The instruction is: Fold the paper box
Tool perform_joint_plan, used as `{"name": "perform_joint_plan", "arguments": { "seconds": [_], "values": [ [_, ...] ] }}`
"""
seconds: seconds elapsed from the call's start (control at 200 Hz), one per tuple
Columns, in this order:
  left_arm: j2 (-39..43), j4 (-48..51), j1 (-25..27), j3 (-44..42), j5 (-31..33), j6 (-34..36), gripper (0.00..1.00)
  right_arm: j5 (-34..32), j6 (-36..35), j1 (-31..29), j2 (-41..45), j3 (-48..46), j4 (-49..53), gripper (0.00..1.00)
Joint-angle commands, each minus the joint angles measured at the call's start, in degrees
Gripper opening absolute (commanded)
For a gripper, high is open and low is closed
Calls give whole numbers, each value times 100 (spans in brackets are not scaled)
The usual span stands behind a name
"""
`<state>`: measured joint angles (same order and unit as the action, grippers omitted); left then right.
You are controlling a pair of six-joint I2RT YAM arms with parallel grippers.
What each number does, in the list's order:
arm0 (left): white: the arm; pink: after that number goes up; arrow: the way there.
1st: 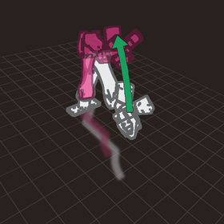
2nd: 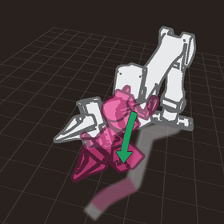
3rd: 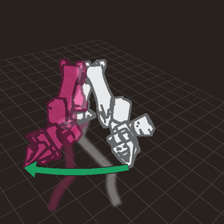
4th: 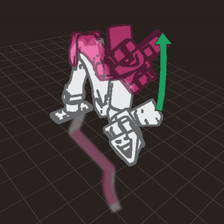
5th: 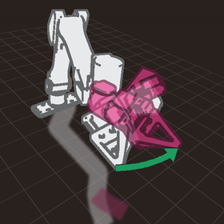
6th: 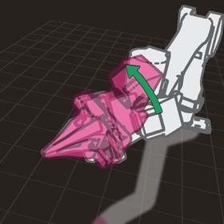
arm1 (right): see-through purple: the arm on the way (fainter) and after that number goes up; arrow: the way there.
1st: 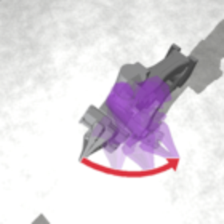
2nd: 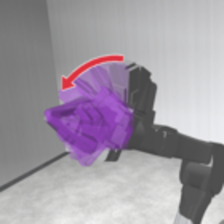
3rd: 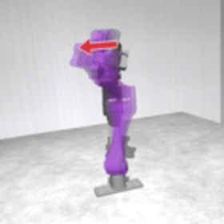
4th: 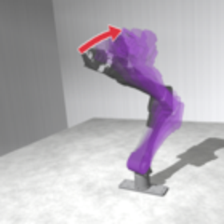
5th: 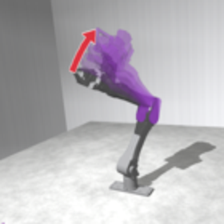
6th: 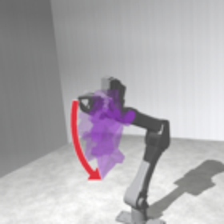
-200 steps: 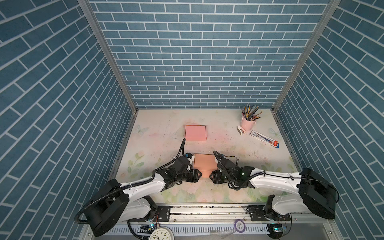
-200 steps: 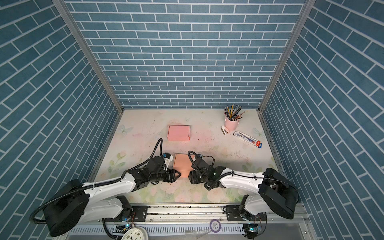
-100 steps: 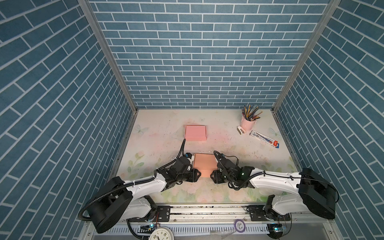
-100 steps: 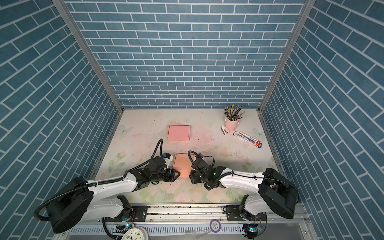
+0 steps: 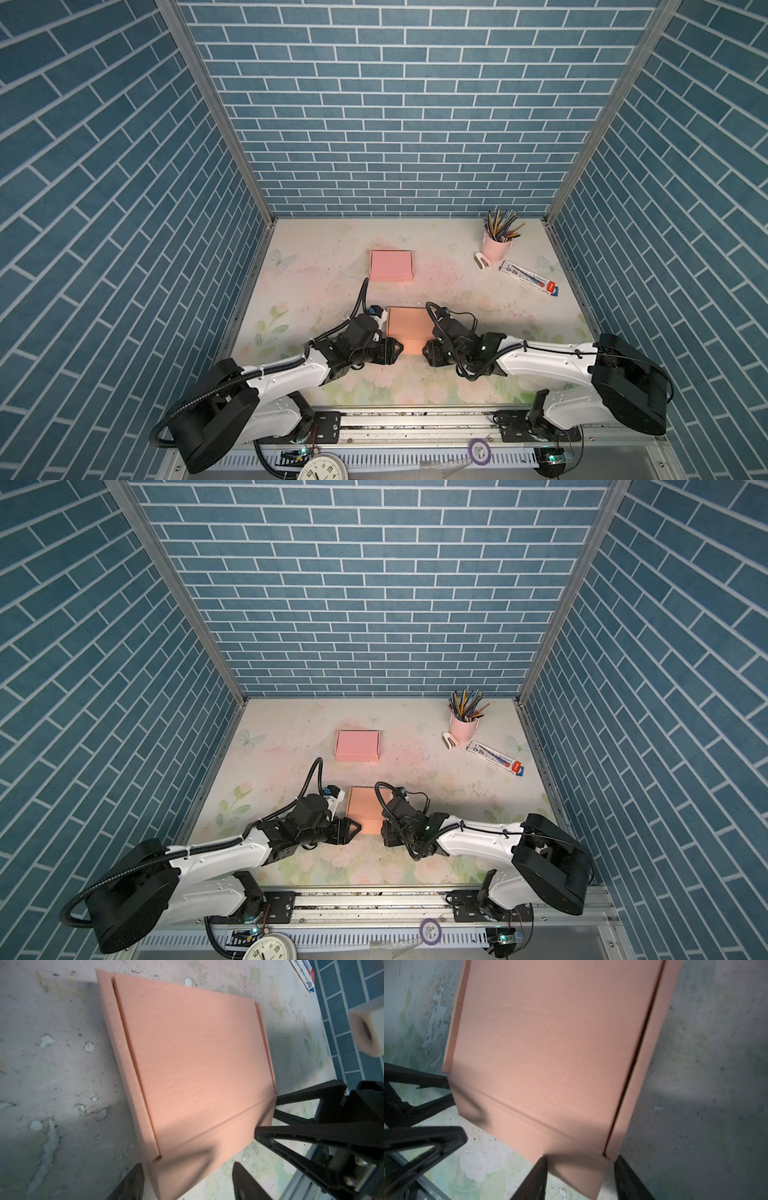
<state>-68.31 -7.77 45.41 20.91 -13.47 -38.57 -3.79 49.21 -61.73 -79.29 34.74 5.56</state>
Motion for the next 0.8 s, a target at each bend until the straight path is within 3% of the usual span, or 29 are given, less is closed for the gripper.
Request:
{"name": "perform_joint_plan", "arguments": {
  "seconds": [0.0, 0.605, 0.795],
  "values": [
    [147, 304, -14, 38, 72, 81, 69, -174, 63, 11, -30, 121, 200, 53],
    [701, 1000, -389, 480, 170, 474, 68, -86, -61, 74, 302, 370, 571, 56],
    [830, 979, -648, 814, 281, 879, 68, -98, -18, 100, 298, 498, 925, 62]
  ]
}}
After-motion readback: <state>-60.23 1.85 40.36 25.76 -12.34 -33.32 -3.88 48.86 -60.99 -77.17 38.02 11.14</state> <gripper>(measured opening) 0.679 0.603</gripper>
